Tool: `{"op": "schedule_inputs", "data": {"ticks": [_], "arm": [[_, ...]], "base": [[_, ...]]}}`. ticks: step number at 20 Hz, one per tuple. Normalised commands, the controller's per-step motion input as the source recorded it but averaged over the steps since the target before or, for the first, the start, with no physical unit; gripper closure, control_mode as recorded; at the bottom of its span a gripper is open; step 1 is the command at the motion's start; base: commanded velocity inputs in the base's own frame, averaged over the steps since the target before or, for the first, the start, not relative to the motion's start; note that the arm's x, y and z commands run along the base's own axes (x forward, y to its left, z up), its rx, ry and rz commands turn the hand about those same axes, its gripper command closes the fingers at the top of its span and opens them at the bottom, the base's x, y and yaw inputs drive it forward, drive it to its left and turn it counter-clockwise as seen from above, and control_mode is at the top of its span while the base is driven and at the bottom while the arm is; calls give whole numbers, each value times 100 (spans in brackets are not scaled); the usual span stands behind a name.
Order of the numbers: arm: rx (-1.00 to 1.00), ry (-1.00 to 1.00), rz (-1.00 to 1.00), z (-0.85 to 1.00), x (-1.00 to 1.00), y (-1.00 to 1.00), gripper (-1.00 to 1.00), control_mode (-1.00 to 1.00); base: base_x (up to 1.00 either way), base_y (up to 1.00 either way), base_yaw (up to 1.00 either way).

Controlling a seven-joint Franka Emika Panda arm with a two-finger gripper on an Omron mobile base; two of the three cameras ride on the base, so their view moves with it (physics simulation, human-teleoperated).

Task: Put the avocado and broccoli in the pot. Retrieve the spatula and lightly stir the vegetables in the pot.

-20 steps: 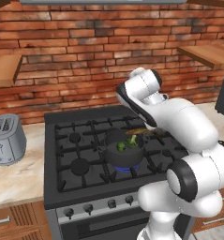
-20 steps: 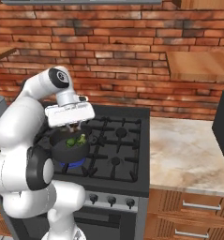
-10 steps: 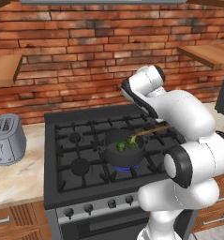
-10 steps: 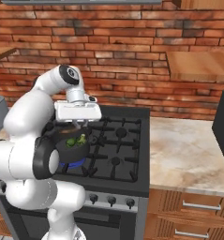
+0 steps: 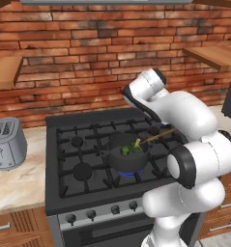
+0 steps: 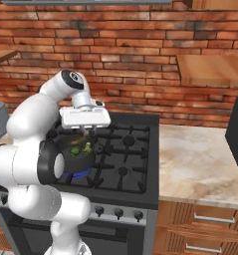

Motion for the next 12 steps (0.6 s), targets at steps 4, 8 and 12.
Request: {"op": "schedule_inputs", "data": {"ticks": [4,8,12], "arm": [[-3,0,2,41,0,0,100,-100],[-2,4,4,0,1,-26,100,-100],[-3,0,1,-37,27,-8,100,-100]], "base": [[0,0,0],[0,0,0],[0,0,0]]}}
